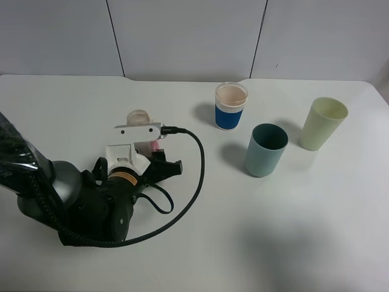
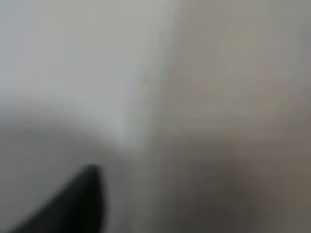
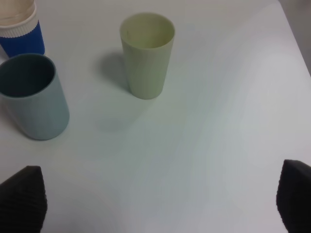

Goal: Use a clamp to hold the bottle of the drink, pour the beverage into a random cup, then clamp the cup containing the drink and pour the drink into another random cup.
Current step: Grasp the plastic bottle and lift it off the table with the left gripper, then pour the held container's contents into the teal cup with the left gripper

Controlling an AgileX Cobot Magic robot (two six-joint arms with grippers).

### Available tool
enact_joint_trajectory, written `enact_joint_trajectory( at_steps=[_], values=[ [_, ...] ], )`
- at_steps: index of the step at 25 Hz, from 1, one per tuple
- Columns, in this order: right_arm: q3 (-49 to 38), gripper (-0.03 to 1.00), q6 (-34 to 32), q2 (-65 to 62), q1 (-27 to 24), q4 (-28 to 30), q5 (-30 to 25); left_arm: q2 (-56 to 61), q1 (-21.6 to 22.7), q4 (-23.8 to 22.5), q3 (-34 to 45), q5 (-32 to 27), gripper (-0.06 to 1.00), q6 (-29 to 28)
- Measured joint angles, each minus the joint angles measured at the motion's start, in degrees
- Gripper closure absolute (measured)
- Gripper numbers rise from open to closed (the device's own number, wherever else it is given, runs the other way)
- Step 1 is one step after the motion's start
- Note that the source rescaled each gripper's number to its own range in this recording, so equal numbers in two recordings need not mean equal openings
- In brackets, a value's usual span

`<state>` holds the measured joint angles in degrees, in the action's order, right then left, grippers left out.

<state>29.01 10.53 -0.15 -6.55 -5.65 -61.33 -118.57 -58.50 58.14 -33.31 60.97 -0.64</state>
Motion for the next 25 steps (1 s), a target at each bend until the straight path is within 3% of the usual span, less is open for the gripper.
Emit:
enact_joint_trajectory(
  at_steps=[1,10,13,18,22,23,25],
  values=[
    [0.0,0.16,0.0,0.0,0.0,0.0,0.0,0.0,0.0,-0.1,0.0,0.2,0.94,0.0],
    [0.0,0.16,0.0,0.0,0.0,0.0,0.0,0.0,0.0,-1.5,0.0,0.2,0.92,3.4],
    [0.0,0.16,0.0,0.0,0.0,0.0,0.0,0.1,0.0,-1.5,0.0,-0.1,0.92,7.6],
    [0.0,0.16,0.0,0.0,0.0,0.0,0.0,3.9,0.0,-1.0,0.1,-1.3,0.92,20.4],
    [0.0,0.16,0.0,0.0,0.0,0.0,0.0,7.6,0.0,4.6,0.1,-1.5,0.92,33.4],
    [0.0,0.16,0.0,0.0,0.0,0.0,0.0,7.6,0.0,4.6,0.1,-1.5,0.92,33.4],
    [0.0,0.16,0.0,0.0,0.0,0.0,0.0,10.4,0.0,9.0,0.1,-1.3,0.92,43.7]
  ],
)
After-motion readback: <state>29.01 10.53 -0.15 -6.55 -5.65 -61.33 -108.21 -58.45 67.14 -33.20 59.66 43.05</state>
